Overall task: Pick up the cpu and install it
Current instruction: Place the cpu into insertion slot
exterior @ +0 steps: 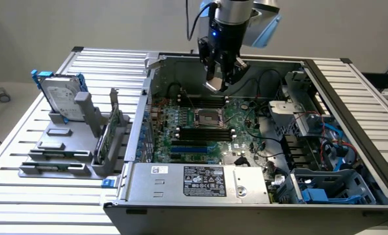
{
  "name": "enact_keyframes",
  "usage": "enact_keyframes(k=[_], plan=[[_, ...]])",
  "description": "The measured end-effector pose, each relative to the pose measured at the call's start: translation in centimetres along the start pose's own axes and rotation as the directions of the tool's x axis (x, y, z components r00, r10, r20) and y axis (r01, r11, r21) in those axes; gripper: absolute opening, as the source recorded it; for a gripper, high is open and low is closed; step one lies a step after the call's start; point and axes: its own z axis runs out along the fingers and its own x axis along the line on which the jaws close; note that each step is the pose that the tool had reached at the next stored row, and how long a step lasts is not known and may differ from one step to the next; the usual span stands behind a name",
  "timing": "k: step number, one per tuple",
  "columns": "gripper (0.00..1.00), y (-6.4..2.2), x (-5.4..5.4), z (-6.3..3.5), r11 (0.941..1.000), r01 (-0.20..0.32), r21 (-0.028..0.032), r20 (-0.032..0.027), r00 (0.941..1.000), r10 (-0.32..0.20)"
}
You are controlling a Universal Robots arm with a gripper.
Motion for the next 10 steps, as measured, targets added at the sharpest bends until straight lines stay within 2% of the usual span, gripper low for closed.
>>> enact_keyframes(k=[5,10], plan=[[0.55,-0.02,-0.03,0.47,0.9959,-0.091,-0.0065,0.0045,0.9959,0.091],[0.55,-0.05,-0.06,0.97,0.9835,-0.180,-0.0133,0.0085,0.9835,0.180]])
